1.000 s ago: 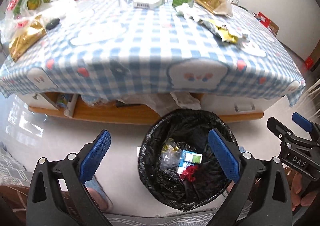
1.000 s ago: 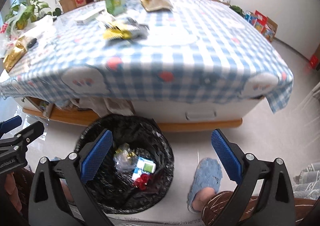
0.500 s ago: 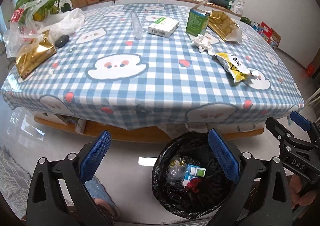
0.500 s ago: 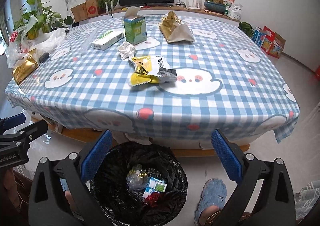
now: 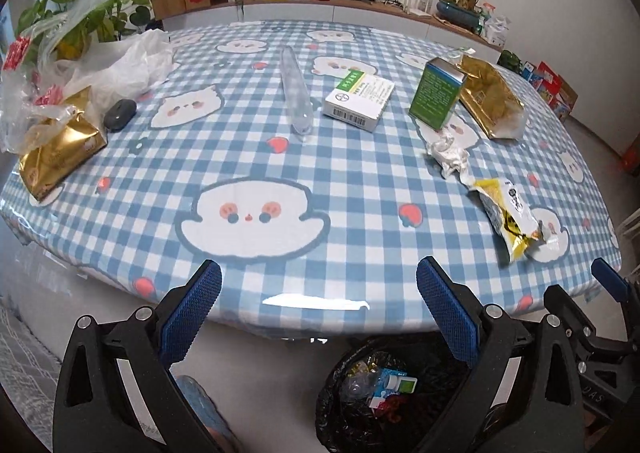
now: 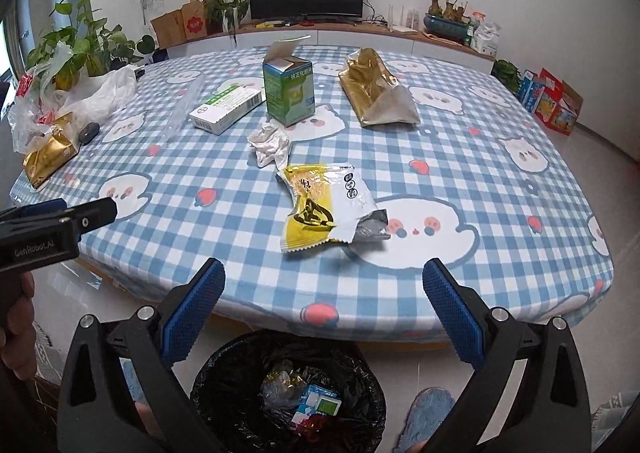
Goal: Collect trash
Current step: 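Move both open tools back over the table toward the remaining trash, then grasp the clear plastic tube with the left tool while the right grasps the white tissue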
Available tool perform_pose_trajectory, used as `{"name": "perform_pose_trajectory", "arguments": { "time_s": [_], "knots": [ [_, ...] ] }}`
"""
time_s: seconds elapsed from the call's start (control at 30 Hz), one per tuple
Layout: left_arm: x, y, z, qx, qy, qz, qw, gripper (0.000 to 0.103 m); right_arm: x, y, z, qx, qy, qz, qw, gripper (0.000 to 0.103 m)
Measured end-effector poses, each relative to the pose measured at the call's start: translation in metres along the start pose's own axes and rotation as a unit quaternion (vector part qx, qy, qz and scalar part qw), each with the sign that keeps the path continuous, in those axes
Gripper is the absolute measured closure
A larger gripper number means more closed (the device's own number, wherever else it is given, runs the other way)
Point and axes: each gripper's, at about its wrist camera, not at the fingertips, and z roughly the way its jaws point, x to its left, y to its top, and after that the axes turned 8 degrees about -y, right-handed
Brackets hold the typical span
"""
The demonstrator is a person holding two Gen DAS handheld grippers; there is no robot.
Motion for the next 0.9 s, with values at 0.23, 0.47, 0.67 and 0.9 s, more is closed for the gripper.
{"name": "perform_pose_trajectory", "arguments": {
  "time_s": [0.23, 0.47, 0.67, 0.9],
  "knots": [
    [0.012, 0.046, 0.022, -0.004, 0.008, -0.004, 1.0000, 0.007, 0.007, 0.027, 0.026, 0.004, -0.003, -0.011, 1.000, 0.008],
    [0.023, 0.101, 0.046, -0.007, 0.021, -0.012, 0.9997, 0.008, 0.021, 0.054, 0.050, 0.002, 0.005, -0.023, 1.000, 0.010],
    [0.028, 0.142, 0.076, 0.008, 0.029, -0.025, 0.9992, 0.010, 0.039, 0.075, 0.075, 0.012, 0.019, -0.033, 0.999, 0.019],
    [0.039, 0.179, 0.113, 0.026, 0.041, -0.036, 0.9982, 0.014, 0.055, 0.094, 0.100, 0.028, 0.033, -0.032, 0.999, 0.029]
  ]
}}
